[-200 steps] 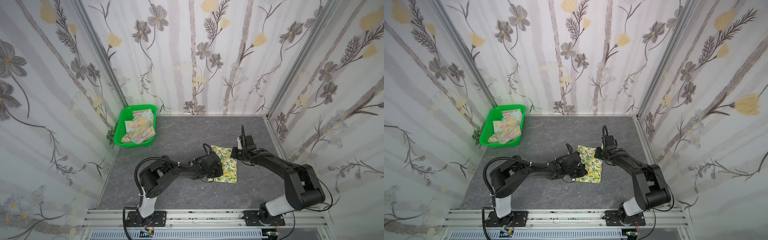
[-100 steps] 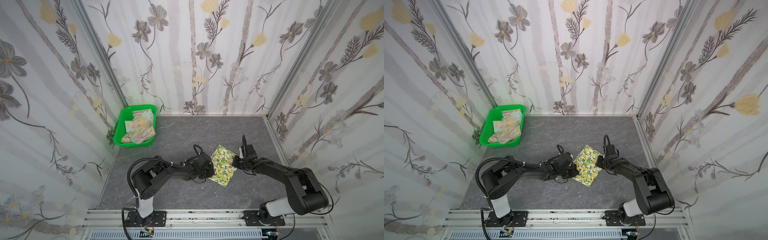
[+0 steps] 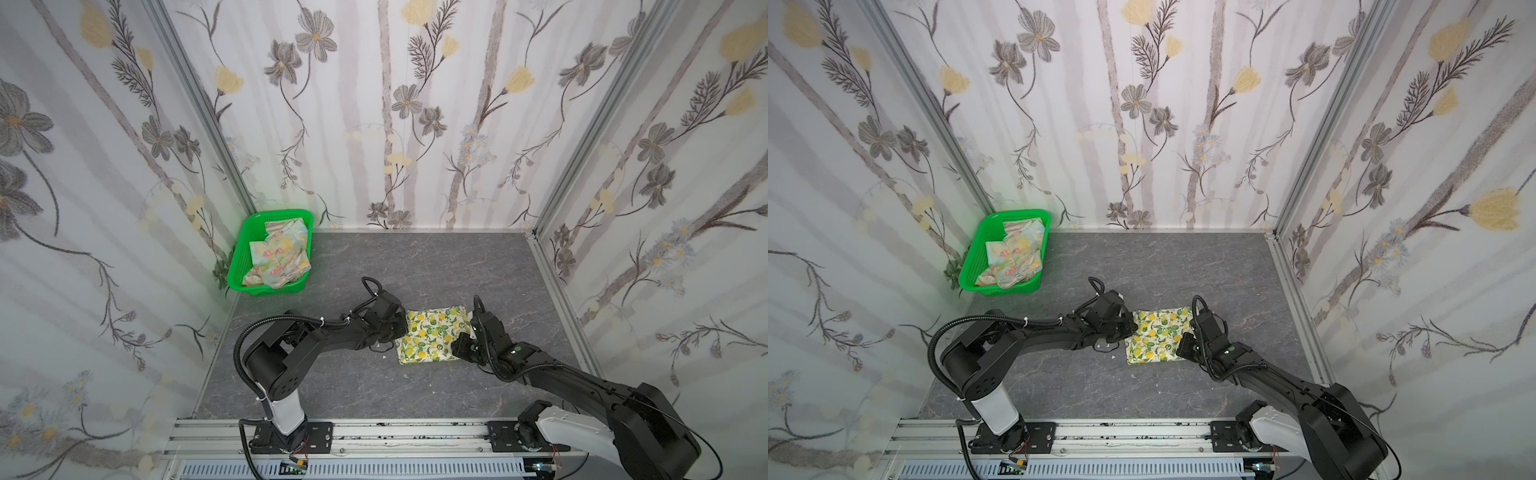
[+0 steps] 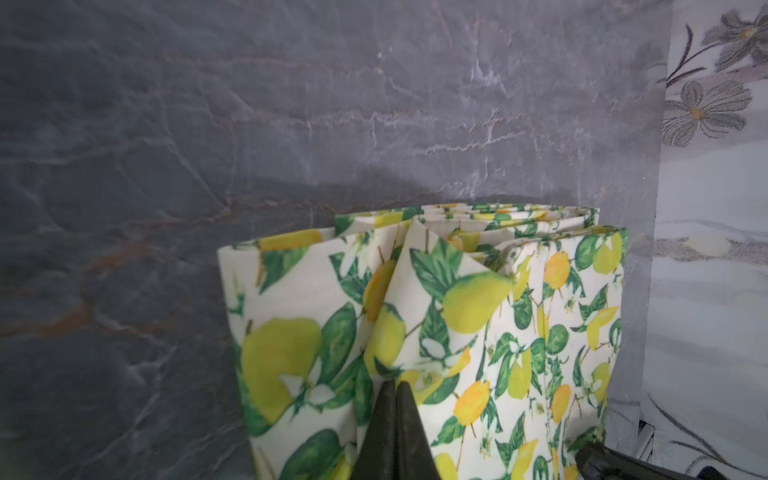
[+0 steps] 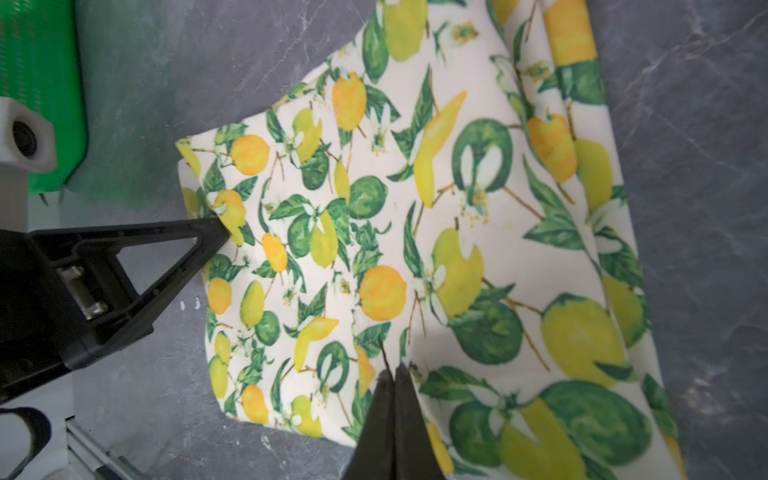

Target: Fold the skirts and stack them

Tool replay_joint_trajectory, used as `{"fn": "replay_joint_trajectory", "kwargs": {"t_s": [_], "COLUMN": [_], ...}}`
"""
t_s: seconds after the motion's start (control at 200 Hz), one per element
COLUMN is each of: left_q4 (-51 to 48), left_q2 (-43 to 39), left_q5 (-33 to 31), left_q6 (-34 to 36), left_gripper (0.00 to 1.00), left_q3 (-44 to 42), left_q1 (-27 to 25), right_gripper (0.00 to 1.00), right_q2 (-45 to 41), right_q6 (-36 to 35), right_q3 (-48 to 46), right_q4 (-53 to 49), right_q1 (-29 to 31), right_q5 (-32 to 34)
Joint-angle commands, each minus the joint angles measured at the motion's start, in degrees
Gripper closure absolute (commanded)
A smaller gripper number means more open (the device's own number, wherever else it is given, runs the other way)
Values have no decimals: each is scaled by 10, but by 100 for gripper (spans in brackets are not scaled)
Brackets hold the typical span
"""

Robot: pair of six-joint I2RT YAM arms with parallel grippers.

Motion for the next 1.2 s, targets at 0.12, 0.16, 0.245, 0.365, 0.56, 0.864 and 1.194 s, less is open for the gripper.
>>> {"fn": "replay_joint_trajectory", "kwargs": {"t_s": [0.12,0.16,0.245,0.365,0.56,0.864,1.194], "left_q4": [1,2,2,4,18,18,13], "left_q2": [-74,-82,-85,-58,0,45,12], "left_q5": [-13,-12,-12,-9,3,12,27], "left_q6": [27,22,16,14,4,32,38], "left_gripper": [98,98,97,97,99,100,100], "left_q3": [-5,-7,-1,20,39,51,-17], "left_q1": [-13,-18,-39,-69,-88,-91,-62], "right_gripper": [83,70,55,38,28,24,27], "right_q2": [-75,-83,-92,-82,-17,76,105], "right_q6": [-49,-63,-99,-138,-176,-192,-179], "right_q3": [34,31,17,10,9,21,-5], "right_q4": [-38,-44,-46,-52,-42,26,68], "right_q1": [-39,-61,-111,-150,-185,-206,-202], "right_q5": [5,-2,-31,-38,-63,-94,-138]}}
